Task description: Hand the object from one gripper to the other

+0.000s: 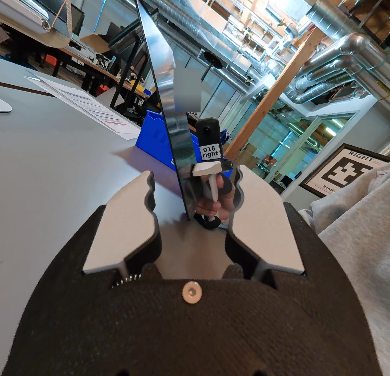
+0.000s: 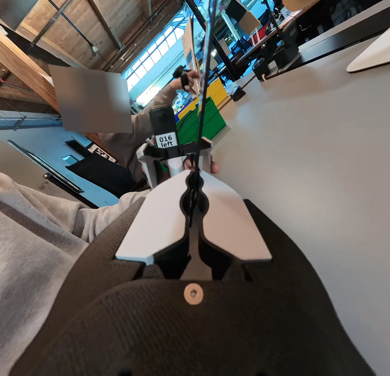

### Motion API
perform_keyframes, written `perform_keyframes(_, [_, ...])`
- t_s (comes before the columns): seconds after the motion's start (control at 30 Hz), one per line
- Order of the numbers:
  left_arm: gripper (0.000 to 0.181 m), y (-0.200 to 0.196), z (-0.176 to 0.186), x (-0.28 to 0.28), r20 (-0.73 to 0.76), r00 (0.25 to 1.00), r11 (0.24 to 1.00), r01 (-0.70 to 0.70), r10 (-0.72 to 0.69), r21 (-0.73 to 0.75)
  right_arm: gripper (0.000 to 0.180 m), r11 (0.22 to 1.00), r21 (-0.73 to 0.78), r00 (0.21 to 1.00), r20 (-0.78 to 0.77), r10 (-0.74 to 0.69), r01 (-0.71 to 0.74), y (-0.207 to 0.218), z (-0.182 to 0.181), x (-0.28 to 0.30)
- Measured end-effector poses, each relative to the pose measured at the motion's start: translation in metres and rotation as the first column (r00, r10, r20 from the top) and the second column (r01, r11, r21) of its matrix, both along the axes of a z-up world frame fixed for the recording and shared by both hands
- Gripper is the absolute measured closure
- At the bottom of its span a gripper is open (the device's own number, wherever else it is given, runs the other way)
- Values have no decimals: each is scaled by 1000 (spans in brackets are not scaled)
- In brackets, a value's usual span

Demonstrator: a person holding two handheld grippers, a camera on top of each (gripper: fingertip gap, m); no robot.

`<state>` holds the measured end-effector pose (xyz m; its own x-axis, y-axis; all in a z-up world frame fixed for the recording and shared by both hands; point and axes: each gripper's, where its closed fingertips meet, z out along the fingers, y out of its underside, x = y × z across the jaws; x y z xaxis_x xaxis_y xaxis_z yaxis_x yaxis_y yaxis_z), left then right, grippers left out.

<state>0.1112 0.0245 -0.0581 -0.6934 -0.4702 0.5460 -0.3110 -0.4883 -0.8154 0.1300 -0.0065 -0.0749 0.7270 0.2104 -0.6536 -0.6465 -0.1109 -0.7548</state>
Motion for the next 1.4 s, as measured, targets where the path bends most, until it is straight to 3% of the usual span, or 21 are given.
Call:
perform_keyframes(0.27, [103,-6,0,-3,3,1000,1000,25,-25,1,178,998,-41,998,42,-44,46,-5,-3,7])
perform_keyframes(0.67, [95,4,21,-11,60,997,994,46,-40,-98,177,987,-145,990,114,84,-67,11,-19,-27])
perform_keyframes(0.9, [135,24,16,-4,4,1000,989,-17,18,-147,177,969,-204,974,150,172,-140,16,-26,-46])
perform_keyframes(1.03, [146,19,16,-6,5,1000,990,11,-11,-138,177,960,-234,961,194,199,-151,18,-29,-53])
perform_keyframes(1.1, [174,18,11,-6,-1,1000,995,1,-1,-102,177,959,-235,959,197,205,-157,18,-30,-56])
perform_keyframes(1.23, [177,19,11,-6,-6,1000,996,-10,10,-91,171,962,-211,964,164,210,-174,18,-27,-58])
perform_keyframes(1.4, [177,21,5,-2,-24,999,997,-39,37,-63,141,983,-107,984,76,159,-151,15,-14,-42])
